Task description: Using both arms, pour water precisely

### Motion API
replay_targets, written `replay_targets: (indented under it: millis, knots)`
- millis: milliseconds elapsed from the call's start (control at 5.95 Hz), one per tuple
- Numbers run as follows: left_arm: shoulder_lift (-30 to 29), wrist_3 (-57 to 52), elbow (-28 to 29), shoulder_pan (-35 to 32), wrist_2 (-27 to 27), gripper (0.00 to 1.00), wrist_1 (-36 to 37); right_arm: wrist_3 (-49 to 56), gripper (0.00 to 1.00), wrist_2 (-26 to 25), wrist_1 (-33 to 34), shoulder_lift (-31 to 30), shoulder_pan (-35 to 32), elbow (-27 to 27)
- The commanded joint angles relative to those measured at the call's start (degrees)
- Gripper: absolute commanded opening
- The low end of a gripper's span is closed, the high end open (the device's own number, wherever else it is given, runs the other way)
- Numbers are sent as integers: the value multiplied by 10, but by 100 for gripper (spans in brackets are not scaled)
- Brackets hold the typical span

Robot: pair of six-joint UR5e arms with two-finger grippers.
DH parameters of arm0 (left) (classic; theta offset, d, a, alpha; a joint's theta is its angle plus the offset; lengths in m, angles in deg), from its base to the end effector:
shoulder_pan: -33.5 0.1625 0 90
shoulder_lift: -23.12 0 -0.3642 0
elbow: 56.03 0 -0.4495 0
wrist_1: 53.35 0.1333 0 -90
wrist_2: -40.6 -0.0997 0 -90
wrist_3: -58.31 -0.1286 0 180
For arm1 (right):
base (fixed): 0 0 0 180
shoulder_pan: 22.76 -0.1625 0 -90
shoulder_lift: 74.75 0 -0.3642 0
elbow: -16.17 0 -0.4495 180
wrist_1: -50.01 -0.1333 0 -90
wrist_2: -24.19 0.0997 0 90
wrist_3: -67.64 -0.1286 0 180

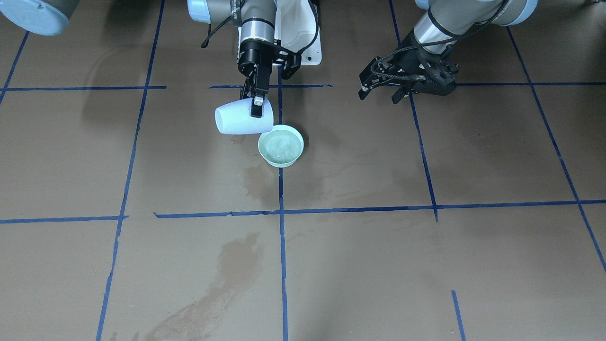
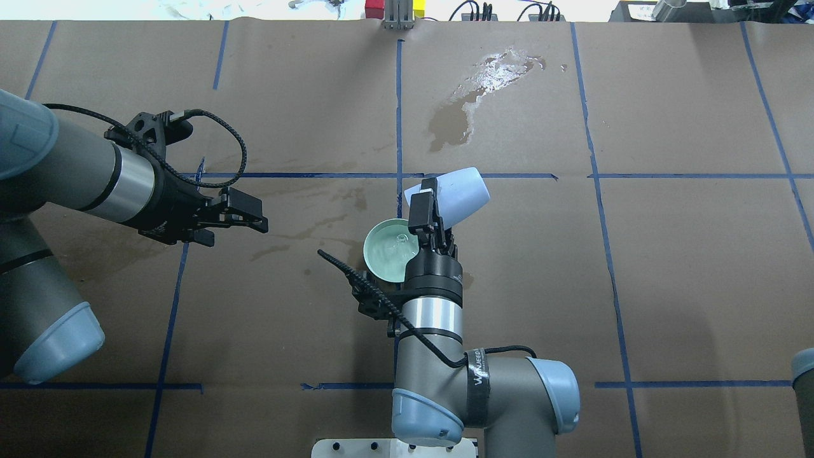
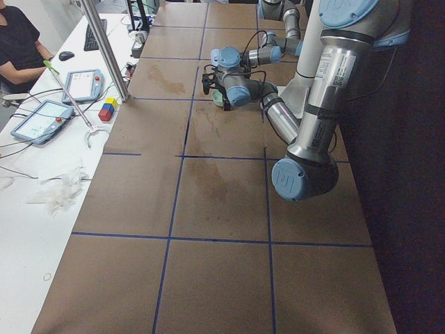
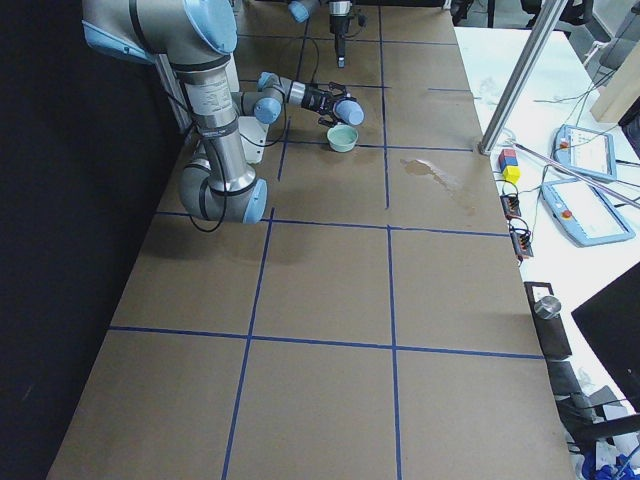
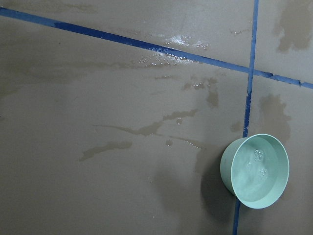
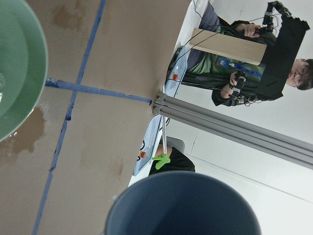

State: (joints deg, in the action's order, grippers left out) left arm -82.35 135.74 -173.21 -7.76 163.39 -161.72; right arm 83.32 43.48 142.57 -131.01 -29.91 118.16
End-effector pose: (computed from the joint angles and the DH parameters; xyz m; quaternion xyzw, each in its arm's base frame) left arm 0.3870 -0.4242 0.1741 0.0036 0.5444 -0.0659 0.8362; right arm -0.5813 -0.3296 0.1063 0.5476 0.2823 -0.4357 0.6562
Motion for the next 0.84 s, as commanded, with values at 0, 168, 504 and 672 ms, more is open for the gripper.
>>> replay_targets:
  millis: [0,168,504,672]
  knots:
    - [-1,0,5,2,-1,100,0,-187,4,20,-35,-10,-4,12]
    - [-9,2,9,4,-2,100,1,-268,4,23,-75,-34,-4,11]
    - [-38,33,25,27,-36,100,2,-511,4,63,-99,-38,-6,21]
    - [-54,33,42,30,-40,100,2,-615,4,84,-99,-52,-7,32]
